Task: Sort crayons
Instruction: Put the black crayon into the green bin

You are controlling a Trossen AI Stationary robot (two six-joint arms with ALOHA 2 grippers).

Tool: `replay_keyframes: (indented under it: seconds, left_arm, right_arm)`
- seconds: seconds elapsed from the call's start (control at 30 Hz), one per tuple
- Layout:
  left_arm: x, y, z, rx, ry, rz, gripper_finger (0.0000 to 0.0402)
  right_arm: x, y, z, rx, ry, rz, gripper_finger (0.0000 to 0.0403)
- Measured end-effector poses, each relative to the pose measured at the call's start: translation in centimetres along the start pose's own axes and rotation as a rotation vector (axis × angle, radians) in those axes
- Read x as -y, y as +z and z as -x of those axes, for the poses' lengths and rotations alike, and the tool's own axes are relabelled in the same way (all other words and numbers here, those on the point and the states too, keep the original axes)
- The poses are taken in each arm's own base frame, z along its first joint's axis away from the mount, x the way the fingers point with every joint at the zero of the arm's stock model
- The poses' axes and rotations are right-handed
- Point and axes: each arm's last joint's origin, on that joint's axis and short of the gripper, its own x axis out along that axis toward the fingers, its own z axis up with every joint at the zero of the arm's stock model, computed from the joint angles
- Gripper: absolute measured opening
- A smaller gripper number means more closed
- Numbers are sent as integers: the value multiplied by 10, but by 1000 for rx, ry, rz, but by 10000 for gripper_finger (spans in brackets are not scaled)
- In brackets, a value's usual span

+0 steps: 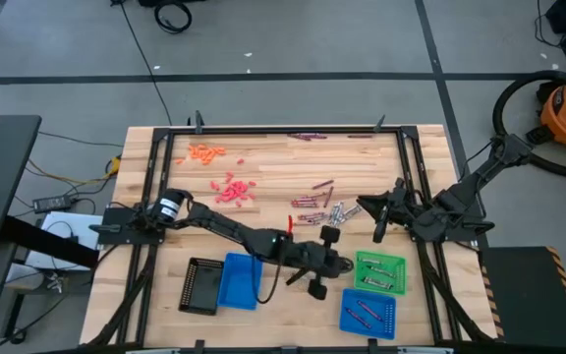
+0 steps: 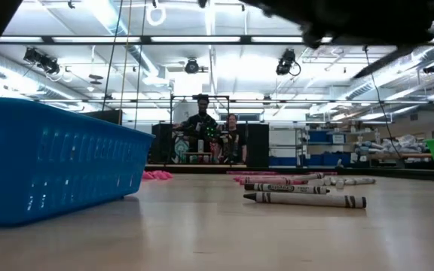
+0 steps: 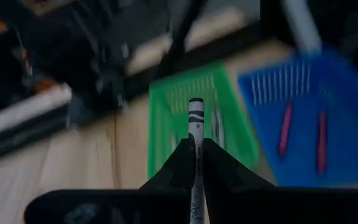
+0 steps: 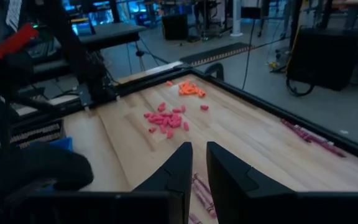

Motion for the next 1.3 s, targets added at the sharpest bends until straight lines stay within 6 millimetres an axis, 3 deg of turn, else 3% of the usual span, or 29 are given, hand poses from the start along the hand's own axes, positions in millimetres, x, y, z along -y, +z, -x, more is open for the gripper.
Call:
replay_keyframes:
  seconds: [0.27, 0.8, 1.1, 1.3]
  left_arm:
    - [-15, -15, -26, 127, -37, 145, 18]
    - [-29, -6, -87, 65, -146, 179, 18]
    - [-28, -18, -98, 47, -212, 248, 23]
    - [-28, -17, -98, 53, -209, 252, 84]
  right_arm:
    - [2, 2, 4, 37, -41, 65, 57]
    - [3, 2, 5, 57, -80, 154, 34]
    - [3, 3, 6, 58, -78, 150, 34]
    - [3, 3, 6, 57, -77, 150, 34]
